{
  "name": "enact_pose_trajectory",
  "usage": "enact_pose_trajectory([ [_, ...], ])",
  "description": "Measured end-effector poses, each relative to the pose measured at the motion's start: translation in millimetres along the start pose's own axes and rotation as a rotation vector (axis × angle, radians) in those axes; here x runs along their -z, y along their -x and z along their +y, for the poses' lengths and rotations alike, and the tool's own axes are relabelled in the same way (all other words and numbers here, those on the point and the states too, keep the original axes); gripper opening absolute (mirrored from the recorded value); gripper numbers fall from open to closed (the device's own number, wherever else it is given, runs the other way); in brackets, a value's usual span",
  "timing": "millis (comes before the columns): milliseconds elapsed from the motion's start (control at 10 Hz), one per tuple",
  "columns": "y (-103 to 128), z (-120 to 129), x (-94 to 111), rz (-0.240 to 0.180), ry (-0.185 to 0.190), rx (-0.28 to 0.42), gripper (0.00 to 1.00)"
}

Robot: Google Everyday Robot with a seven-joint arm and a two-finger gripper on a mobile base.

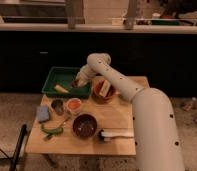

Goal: Place grapes in tray

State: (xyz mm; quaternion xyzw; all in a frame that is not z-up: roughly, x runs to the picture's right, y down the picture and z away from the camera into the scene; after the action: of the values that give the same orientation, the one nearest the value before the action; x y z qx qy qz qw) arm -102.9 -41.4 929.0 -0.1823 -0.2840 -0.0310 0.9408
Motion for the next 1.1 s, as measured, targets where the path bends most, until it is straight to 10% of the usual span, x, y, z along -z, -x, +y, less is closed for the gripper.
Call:
enact_pose_trajectory([
  [300,1,-6,-5,-0.005,-0.019,-0.022,0.08],
  [1100,2,-15,-7,-0.034,-0.059,-0.044,0.80],
])
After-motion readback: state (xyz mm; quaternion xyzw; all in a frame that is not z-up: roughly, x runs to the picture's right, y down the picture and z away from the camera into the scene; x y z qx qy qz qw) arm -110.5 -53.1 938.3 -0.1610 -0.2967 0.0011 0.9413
